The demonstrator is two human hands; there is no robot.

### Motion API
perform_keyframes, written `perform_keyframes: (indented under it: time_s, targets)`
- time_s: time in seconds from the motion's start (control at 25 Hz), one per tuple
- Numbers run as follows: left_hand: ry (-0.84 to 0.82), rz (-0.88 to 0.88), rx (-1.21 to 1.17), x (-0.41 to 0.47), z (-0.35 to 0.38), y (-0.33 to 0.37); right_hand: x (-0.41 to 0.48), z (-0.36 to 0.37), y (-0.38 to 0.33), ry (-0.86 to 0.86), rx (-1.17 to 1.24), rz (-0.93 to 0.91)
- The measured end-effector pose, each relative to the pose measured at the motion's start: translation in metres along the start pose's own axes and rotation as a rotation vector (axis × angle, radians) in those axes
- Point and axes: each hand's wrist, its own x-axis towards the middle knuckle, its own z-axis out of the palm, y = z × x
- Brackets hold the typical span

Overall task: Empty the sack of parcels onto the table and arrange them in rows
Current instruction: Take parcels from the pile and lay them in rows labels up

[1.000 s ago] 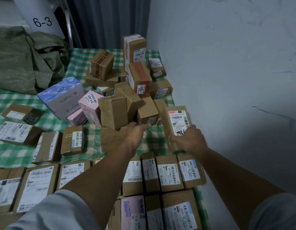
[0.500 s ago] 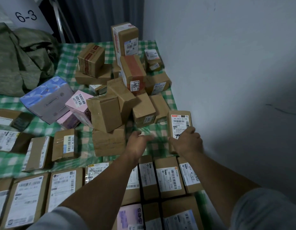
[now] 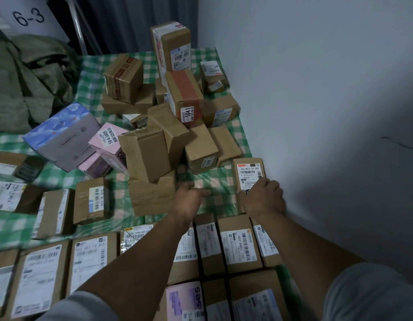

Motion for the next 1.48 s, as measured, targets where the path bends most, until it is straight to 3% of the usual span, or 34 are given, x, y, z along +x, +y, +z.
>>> perform_keyframes:
  time_s: [0.24, 0.6, 0.96, 1.32, 1.48]
  targets:
    - [0.038, 0.01, 0.0, 0.001, -0.004, 0.0, 0.004, -0.02, -0.022, 0.042, -0.004, -0.132]
    - [0.097, 0.117, 0.021, 0.016, -0.01, 0.027, 0.032, -0.023, -0.109, -0.006, 0.309, -0.288]
    - [0.088, 0.088, -0.008, 0.027, -0.055, 0.023, 0.046, 0.001, -0.153, -0.018, 0.282, -0.23]
    - [0.046, 0.068, 0.013, 0.007, -0.055, 0.023, 0.009, -0.047, -0.126, 0.001, 0.255, -0.185]
    - [0.061, 0.089, 0.002, -0.015, -0.051, 0.026, -0.014, -0.069, -0.101, -0.059, 0.366, -0.109]
